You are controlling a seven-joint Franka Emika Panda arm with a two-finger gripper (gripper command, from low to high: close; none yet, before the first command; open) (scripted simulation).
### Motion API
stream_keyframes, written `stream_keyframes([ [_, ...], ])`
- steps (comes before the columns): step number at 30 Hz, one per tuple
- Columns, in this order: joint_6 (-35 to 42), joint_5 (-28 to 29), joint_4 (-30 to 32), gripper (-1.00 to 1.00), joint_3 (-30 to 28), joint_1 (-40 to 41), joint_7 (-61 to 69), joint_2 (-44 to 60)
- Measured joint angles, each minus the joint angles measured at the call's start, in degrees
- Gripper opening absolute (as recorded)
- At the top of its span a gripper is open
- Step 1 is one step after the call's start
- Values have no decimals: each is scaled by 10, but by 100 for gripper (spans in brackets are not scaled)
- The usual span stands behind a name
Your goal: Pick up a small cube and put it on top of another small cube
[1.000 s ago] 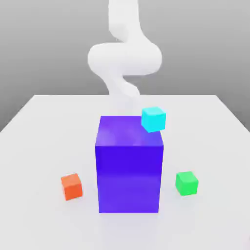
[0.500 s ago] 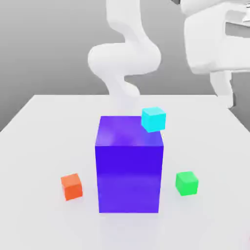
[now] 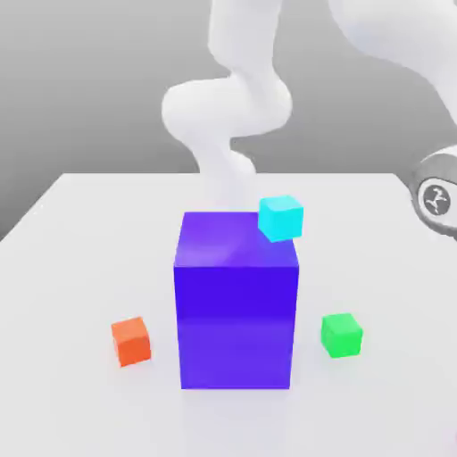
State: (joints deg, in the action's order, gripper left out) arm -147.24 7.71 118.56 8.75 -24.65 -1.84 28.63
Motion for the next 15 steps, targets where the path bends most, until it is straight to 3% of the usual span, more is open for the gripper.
stream_keyframes([
  [3, -43, 14, -15, 0, -11, -12, -4, 62],
  [4, -51, 17, -17, -100, -13, -13, -6, 74],
  [10, -54, 18, -19, -100, -14, -14, -6, 80],
  [15, 1, -2, 3, -100, 3, -1, 11, 2],
])
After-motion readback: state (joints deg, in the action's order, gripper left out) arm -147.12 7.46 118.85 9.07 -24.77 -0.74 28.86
